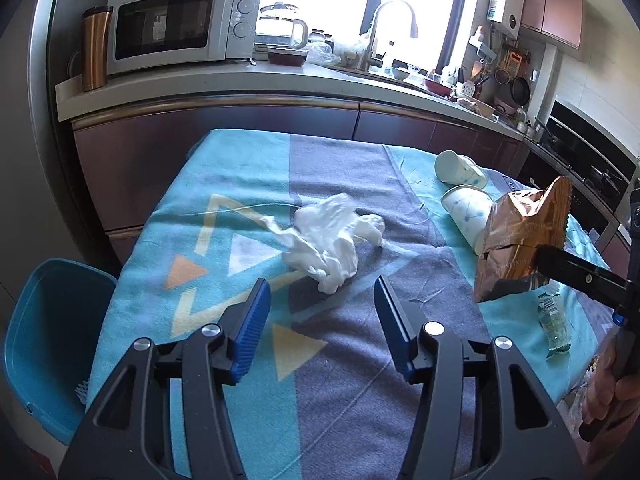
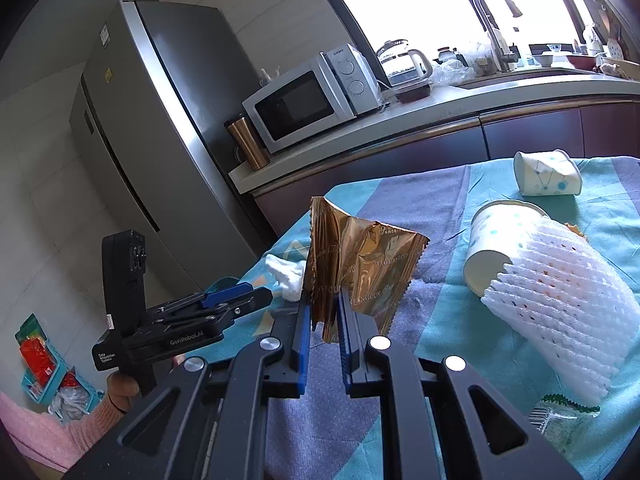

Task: Collect trash
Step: 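Grasp the crumpled white tissue with the left tool while the right tool holds the gold wrapper, then carry tissue and gold wrapper to the teal bin and open both tools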

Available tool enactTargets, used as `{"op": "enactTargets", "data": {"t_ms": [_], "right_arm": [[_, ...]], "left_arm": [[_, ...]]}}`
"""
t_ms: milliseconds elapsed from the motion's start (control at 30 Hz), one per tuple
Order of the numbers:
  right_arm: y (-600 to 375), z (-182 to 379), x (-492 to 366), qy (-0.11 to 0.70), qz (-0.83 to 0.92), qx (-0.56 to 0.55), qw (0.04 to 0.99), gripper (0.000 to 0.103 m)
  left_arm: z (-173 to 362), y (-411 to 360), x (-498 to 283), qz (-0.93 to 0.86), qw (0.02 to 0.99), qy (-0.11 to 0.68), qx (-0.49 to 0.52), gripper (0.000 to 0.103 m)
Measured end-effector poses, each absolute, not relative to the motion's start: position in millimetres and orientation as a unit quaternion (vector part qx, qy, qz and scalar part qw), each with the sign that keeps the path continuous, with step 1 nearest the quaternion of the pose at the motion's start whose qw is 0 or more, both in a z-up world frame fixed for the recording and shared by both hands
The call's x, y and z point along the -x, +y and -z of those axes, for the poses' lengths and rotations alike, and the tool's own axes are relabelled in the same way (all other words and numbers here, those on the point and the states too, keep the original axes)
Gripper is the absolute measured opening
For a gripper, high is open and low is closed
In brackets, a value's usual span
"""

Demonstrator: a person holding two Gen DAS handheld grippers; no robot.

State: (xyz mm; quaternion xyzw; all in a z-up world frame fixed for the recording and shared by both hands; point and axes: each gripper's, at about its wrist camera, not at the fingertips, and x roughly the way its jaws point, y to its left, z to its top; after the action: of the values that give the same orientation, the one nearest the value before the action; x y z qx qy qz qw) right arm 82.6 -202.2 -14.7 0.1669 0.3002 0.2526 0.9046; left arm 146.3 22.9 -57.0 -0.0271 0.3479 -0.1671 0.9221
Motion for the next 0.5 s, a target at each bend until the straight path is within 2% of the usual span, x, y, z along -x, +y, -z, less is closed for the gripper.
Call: {"op": "enactTargets", "data": {"t_ms": [200,267,333,367,433,500], "right_arm": [[-202.8,16.3,-83.1,0.302,-0.255,-0.171,0.903,0.012],[-202.9,16.6,-83.4,0.302,-0.254,-0.17,0.903,0.012],[-203.0,17.3,-84.4,0.303,-0.256,-0.17,0.902,0.012],[-203.0,17.8,-85.4,0.303,-0.255,-0.17,0.902,0.012],[-202.9,19.2,-86.8,0.305,-0.257,-0.172,0.901,0.012],[-201.9,20.0,-87.2,0.307,-0.258,-0.172,0.9,0.012]], "left_arm": [[71.3,8.4,-185.1,0.167,0.906,0.388,0.025,0.055],[76.7,4.7,-195.6,0.16,0.9,0.405,0.025,0.051],[79.6,2.7,-200.6,0.159,0.897,0.411,0.027,0.036],[80.1,2.3,-202.9,0.156,0.896,0.414,0.028,0.034],[81.9,1.6,-205.5,0.159,0.894,0.418,0.033,0.02],[81.9,1.7,-204.8,0.158,0.895,0.416,0.036,0.014]]}}
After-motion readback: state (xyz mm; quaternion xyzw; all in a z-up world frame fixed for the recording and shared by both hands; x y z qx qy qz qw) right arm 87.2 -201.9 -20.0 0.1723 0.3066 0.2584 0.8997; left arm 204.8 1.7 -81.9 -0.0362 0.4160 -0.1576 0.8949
